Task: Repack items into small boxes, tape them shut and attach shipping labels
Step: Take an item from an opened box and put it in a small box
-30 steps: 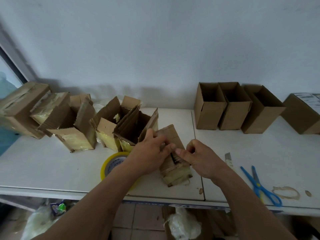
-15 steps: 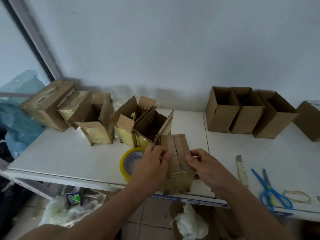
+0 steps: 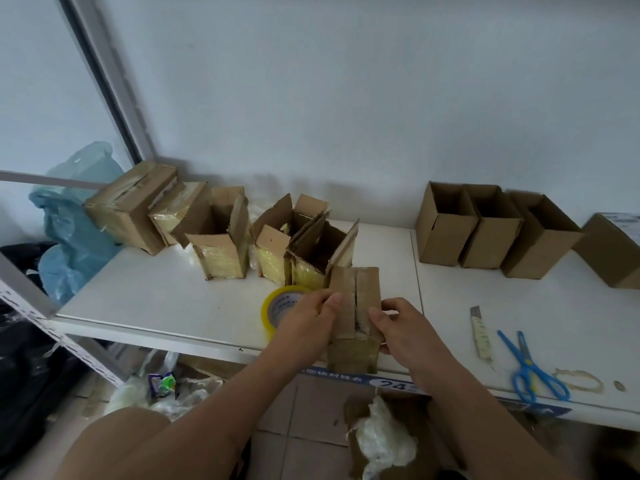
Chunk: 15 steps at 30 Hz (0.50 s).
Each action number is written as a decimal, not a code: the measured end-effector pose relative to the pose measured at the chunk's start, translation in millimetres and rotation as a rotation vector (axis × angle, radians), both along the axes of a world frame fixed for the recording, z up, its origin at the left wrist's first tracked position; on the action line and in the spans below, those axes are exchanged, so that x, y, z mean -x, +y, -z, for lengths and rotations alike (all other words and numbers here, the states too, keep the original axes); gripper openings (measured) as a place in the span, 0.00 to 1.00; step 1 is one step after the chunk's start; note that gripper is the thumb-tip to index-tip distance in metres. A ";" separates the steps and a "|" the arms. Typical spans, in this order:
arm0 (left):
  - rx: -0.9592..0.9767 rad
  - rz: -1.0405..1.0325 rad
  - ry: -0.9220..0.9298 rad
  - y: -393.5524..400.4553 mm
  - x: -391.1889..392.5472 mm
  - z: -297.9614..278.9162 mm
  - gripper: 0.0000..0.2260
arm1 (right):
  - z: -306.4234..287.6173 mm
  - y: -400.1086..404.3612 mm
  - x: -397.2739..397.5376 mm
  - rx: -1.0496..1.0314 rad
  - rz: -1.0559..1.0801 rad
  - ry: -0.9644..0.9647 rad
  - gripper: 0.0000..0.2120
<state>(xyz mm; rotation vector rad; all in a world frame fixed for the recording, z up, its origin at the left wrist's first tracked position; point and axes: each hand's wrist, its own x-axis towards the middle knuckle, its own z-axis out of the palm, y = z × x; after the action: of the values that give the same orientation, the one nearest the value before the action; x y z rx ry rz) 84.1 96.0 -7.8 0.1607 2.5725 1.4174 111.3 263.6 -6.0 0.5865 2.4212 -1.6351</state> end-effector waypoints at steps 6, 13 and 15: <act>0.163 0.094 0.022 0.8 3.1 -1.5 0.23 | 0.3 -7.6 3.1 0.059 0.015 -0.043 0.13; 0.440 0.199 0.034 9.5 10.6 -0.7 0.34 | -0.8 5.0 4.6 -0.020 -0.054 -0.074 0.13; 0.430 0.178 0.028 11.7 15.8 -1.7 0.34 | -1.3 6.1 5.2 -0.013 -0.063 -0.079 0.13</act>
<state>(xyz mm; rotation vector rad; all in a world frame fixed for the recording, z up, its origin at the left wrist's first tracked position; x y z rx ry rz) 68.3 107.7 -6.1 0.3326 2.7324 0.7845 106.1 269.7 -4.7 0.5599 2.3702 -1.5431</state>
